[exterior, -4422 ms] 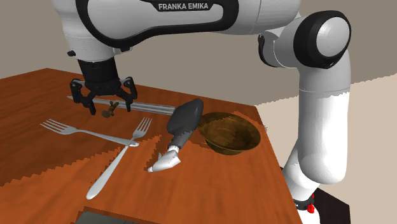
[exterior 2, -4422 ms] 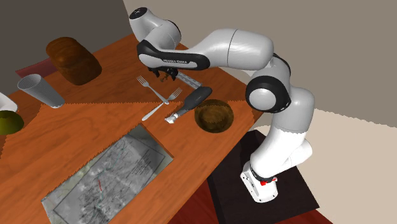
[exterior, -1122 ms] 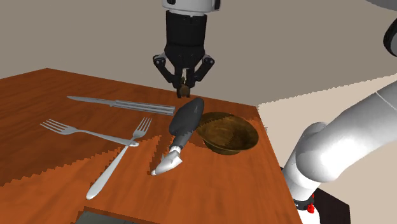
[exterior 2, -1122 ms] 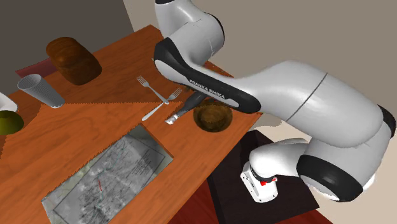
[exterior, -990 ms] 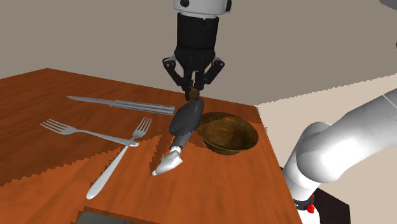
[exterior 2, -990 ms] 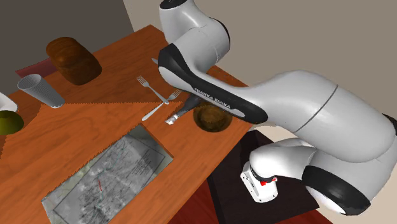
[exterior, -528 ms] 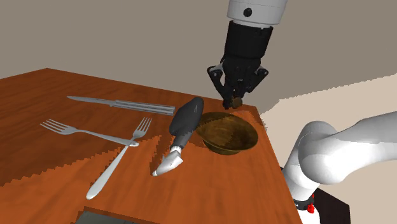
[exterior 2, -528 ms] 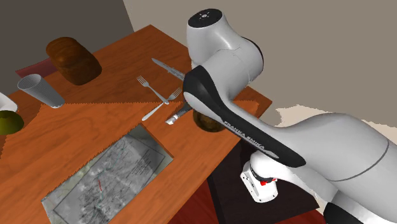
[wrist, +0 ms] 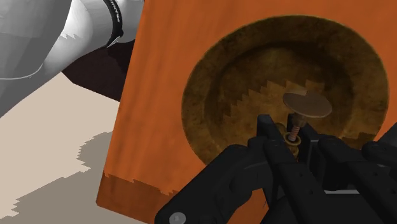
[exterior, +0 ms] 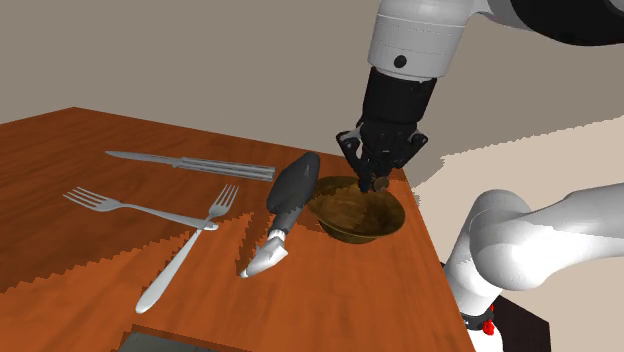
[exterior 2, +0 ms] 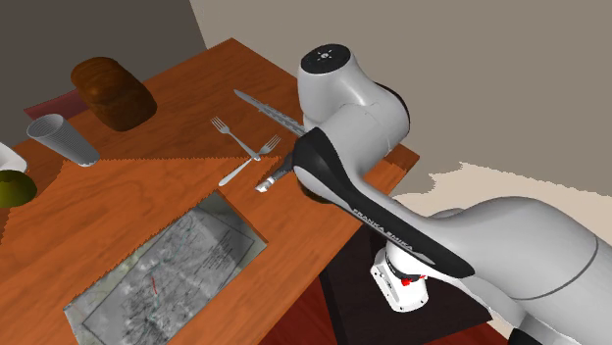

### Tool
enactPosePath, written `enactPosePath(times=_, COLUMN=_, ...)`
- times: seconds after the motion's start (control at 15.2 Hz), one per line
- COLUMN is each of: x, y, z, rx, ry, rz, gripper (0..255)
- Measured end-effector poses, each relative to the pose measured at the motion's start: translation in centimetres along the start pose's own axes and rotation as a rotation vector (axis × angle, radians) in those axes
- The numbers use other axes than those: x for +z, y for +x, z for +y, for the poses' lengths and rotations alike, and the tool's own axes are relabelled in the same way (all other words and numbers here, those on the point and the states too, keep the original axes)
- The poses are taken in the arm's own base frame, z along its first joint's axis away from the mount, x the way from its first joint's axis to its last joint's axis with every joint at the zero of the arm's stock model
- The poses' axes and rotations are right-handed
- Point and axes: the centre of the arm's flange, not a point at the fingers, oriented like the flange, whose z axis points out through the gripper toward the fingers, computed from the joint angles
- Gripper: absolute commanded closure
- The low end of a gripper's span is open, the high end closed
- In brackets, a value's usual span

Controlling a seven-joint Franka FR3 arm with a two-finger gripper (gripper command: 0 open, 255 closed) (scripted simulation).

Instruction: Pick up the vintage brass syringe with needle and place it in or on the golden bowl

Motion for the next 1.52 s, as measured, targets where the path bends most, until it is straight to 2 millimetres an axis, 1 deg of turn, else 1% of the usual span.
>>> enactPosePath(times=0.33, x=2.7, y=-0.3, z=-0.2, rx=0.0, ry=0.0, rz=0.0, gripper=255)
enactPosePath(times=0.73, x=3.0, y=-0.4, z=-0.1, rx=0.0, ry=0.0, rz=0.0, gripper=255)
enactPosePath(times=0.79, x=3.0, y=-0.4, z=-0.1, rx=0.0, ry=0.0, rz=0.0, gripper=0)
enactPosePath(times=1.19, x=3.0, y=-0.4, z=-0.1, rx=0.0, ry=0.0, rz=0.0, gripper=0)
enactPosePath(times=1.25, x=2.3, y=-0.3, z=-0.2, rx=0.0, ry=0.0, rz=0.0, gripper=0)
enactPosePath(times=1.45, x=-1.0, y=-0.3, z=-0.2, rx=0.0, ry=0.001, rz=0.0, gripper=0)
enactPosePath(times=1.52, x=-1.4, y=-0.3, z=-0.2, rx=0.0, ry=0.001, rz=0.0, gripper=0)
